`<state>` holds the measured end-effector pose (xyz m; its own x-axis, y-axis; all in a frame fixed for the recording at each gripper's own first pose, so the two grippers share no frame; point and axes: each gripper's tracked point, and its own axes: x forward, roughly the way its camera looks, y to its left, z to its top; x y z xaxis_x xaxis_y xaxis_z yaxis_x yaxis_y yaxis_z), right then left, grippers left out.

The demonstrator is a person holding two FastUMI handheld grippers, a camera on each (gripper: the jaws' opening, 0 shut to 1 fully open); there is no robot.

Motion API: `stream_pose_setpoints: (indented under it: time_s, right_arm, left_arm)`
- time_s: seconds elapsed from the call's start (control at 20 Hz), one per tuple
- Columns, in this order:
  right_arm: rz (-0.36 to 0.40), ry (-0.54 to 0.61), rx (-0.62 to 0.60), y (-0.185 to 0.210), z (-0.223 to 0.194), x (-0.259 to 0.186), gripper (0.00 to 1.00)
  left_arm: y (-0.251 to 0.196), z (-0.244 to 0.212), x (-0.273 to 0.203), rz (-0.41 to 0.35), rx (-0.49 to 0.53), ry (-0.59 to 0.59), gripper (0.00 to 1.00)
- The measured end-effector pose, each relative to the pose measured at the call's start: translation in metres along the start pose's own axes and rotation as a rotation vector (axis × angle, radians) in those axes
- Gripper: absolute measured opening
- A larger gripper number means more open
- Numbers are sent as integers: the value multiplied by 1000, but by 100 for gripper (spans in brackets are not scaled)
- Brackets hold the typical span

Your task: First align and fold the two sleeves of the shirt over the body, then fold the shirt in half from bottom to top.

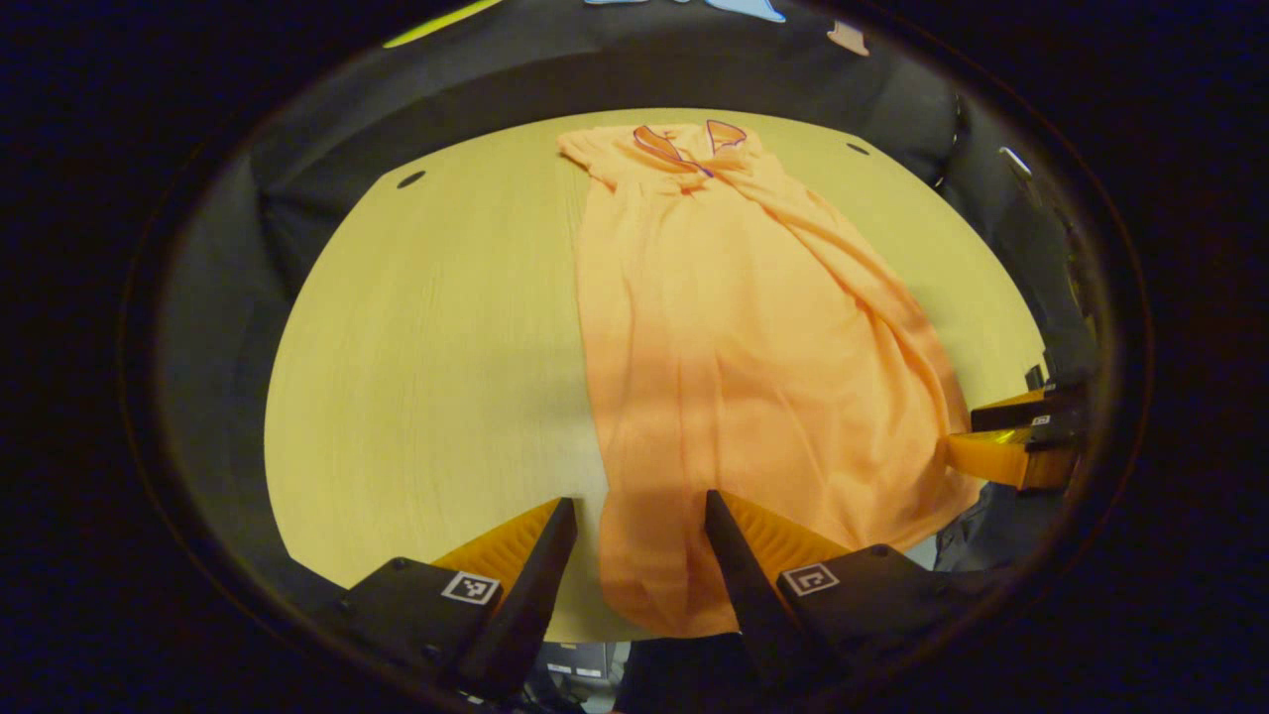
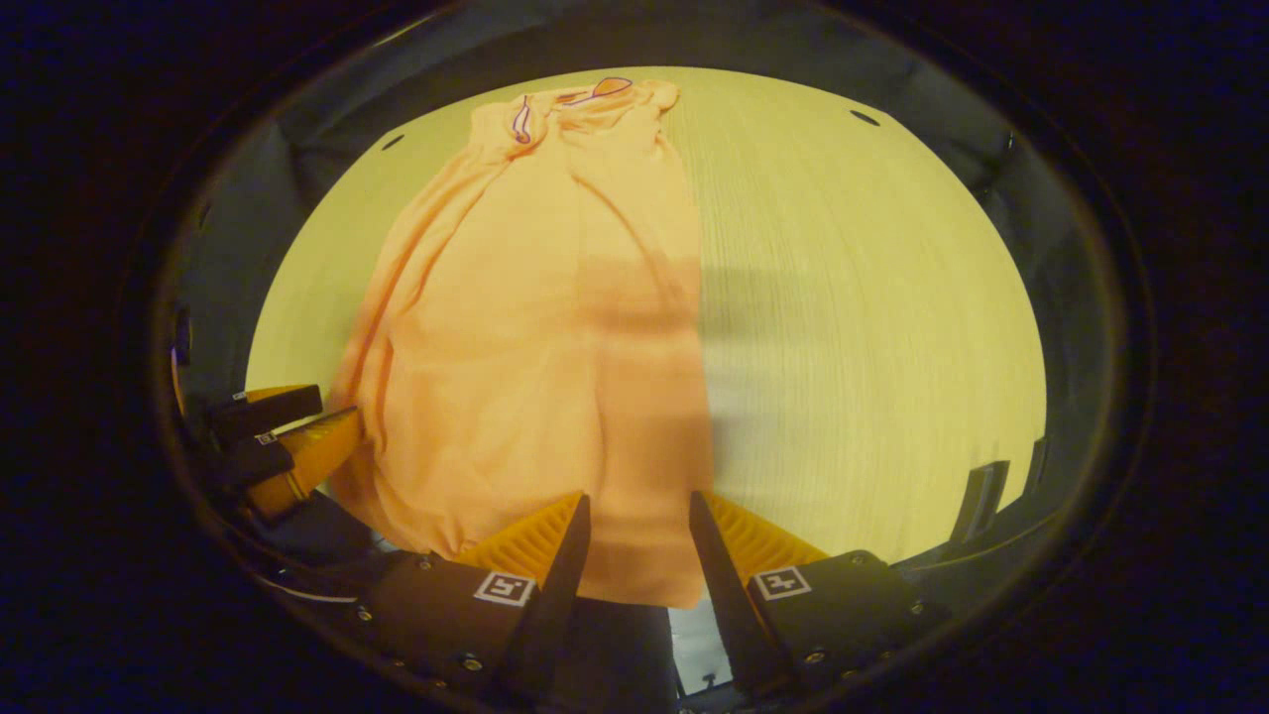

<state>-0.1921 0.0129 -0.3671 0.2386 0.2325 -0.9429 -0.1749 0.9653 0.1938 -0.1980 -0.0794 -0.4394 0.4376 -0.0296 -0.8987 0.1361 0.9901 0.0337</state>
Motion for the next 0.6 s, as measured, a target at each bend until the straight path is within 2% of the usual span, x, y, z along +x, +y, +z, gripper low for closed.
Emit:
stream_pose_setpoints:
  time_s: [0.15,0.2,0.25,0.35,0.4,0.5,0.55,0.6]
  right_arm:
    - [-27,43,-36,-2,-5,6,65]
    - [-32,54,-46,-2,-6,7,65]
    - [-35,69,-56,-2,-7,8,66]
    - [-54,97,-68,-2,-9,10,66]
    - [-65,107,-77,-2,-8,12,66]
    - [-75,137,-77,-2,-8,13,67]
    - [-73,154,-68,-2,-7,13,63]
    - [-70,173,-60,-2,-7,13,67]
  left_arm:
    - [-1,-16,4,9,1,64,84]
    - [-2,-12,6,12,-2,57,92]
    - [-2,-12,6,14,1,78,88]
    - [-2,-13,7,27,-6,120,91]
    - [-2,-11,8,35,-15,144,87]
    - [-4,-9,12,38,-30,211,87]
    - [-4,-9,14,40,-41,247,88]
    - [-5,-9,15,38,-59,270,87]
